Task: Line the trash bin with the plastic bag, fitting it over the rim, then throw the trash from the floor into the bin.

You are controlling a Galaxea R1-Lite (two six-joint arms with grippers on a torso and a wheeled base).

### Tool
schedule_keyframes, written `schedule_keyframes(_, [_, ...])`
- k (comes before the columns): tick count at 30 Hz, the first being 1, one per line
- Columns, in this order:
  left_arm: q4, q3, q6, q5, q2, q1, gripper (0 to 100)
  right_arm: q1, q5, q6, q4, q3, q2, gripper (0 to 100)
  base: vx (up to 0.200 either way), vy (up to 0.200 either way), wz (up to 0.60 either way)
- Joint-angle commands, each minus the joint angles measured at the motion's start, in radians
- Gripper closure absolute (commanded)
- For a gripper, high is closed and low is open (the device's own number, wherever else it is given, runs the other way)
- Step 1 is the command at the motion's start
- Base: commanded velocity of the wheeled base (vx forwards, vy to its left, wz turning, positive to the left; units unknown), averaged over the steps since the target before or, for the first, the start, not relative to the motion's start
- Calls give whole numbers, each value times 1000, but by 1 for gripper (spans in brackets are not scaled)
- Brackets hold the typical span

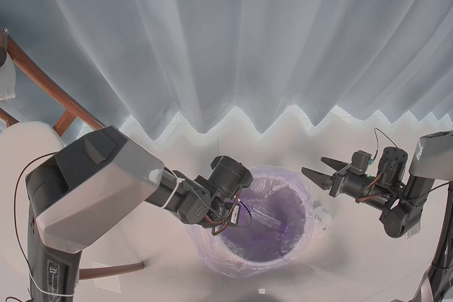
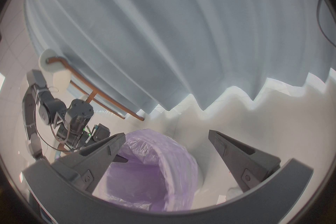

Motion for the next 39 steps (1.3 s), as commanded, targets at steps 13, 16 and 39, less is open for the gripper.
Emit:
schedule_keyframes(13, [-158, 152, 81, -178, -257, 59, 100, -99, 3, 281, -12, 386, -374, 0, 0, 0, 0])
schedule_keyframes(16, [-407, 306, 169, -278, -294, 64, 100, -13, -47, 259, -12, 473, -413, 0, 0, 0, 0])
schedule_keyframes(39, [-603, 502, 340, -368, -369, 76, 100, 122, -83, 318, -9, 389, -408, 100, 0, 0, 0])
